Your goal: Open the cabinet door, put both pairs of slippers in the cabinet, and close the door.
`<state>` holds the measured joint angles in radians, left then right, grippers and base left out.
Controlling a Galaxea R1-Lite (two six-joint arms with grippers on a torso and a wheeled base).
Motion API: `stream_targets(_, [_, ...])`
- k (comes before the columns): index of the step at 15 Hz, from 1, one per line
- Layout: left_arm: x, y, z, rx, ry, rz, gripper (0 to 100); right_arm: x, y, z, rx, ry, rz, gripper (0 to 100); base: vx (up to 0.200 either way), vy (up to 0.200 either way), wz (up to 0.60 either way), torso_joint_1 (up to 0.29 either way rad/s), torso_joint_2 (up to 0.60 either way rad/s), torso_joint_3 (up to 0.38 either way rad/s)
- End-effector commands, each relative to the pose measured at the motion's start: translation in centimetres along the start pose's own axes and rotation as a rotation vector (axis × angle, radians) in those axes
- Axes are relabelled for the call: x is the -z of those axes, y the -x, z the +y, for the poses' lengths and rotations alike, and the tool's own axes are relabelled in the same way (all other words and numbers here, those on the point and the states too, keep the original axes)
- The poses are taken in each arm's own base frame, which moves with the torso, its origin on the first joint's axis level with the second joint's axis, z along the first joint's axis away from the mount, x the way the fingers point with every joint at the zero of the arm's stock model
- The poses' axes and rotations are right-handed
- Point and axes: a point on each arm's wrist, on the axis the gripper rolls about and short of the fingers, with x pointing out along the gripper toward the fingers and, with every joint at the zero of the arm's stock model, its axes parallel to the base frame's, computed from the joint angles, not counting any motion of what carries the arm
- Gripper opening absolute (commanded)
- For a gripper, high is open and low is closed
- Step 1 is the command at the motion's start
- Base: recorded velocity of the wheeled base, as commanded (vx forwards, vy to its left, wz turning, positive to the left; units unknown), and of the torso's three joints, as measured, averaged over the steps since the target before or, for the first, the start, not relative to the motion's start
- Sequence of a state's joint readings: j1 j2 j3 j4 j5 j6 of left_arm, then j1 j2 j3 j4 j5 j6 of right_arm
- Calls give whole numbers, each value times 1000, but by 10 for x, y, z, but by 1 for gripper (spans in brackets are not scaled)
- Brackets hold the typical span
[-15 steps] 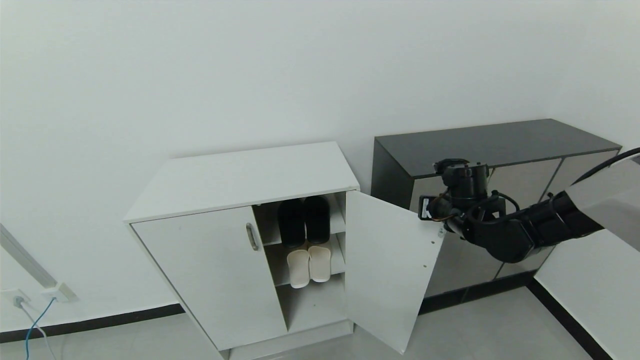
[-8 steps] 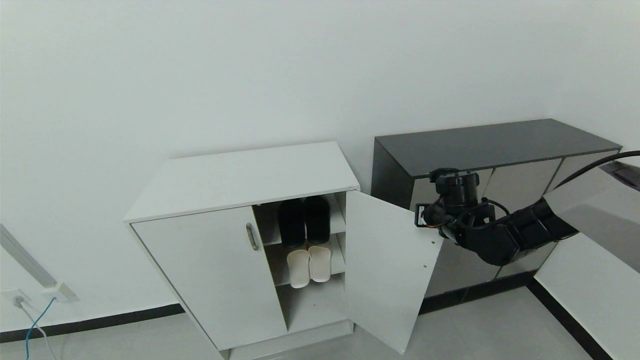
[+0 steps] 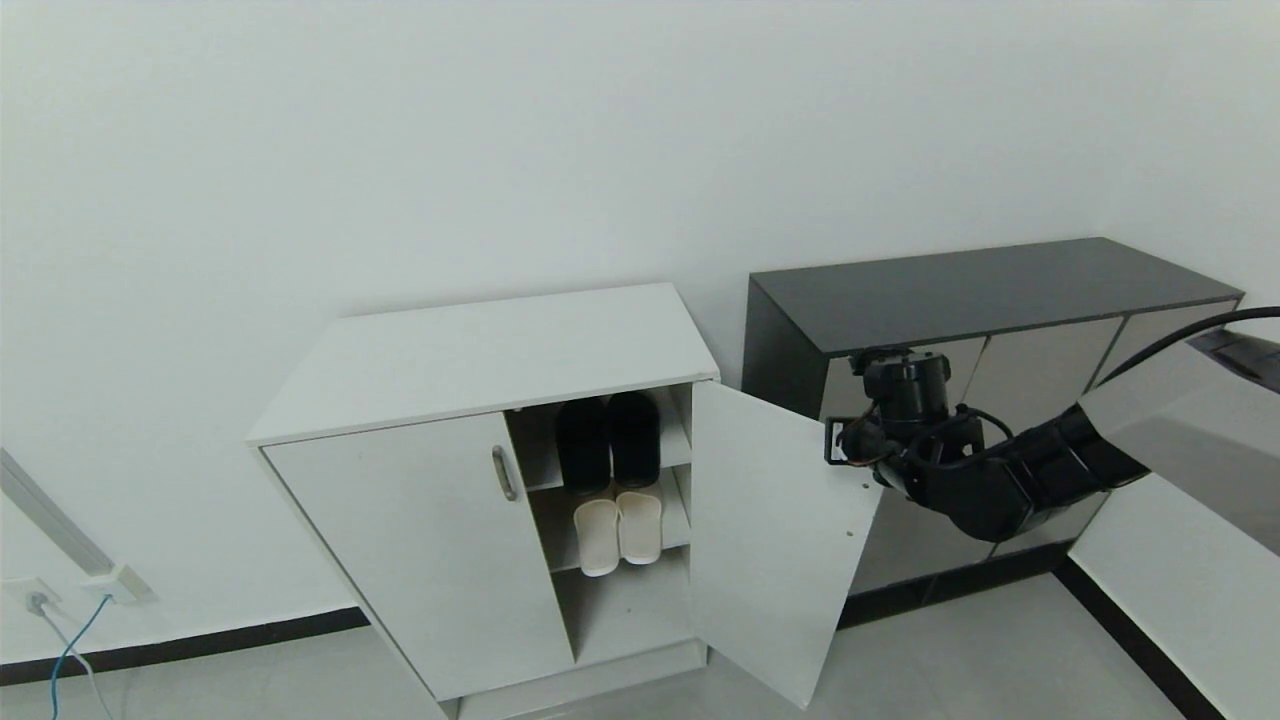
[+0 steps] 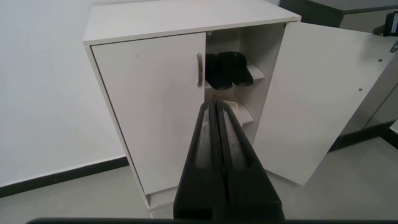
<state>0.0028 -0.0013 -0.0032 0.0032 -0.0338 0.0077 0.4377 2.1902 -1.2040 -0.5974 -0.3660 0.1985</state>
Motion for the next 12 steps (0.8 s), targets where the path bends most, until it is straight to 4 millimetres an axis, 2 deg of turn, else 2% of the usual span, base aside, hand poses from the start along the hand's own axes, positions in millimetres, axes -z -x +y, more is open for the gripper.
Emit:
stream_targets(1, [0, 0, 0, 0, 0, 1, 0, 1, 12, 11, -29, 13, 2, 0, 0, 0, 0, 0, 0, 0])
stream_targets(6, [0, 0, 0, 0, 0, 1, 0, 7, 69, 53, -173, 68, 12, 0, 0, 0, 0, 0, 0, 0])
stream_targets(7, [0, 0, 0, 0, 0, 1, 0, 7, 87, 63, -216, 78, 5, 0, 0, 0, 0, 0, 0, 0])
stream_targets(9, [0, 0, 0, 0, 0, 1, 0, 1, 105, 66, -251, 77, -16, 0, 0, 0, 0, 0, 0, 0])
stream_targets(12, [0, 0, 0, 0, 2, 1, 0, 1, 117, 61, -260, 103, -15, 0, 0, 0, 0, 0, 0, 0])
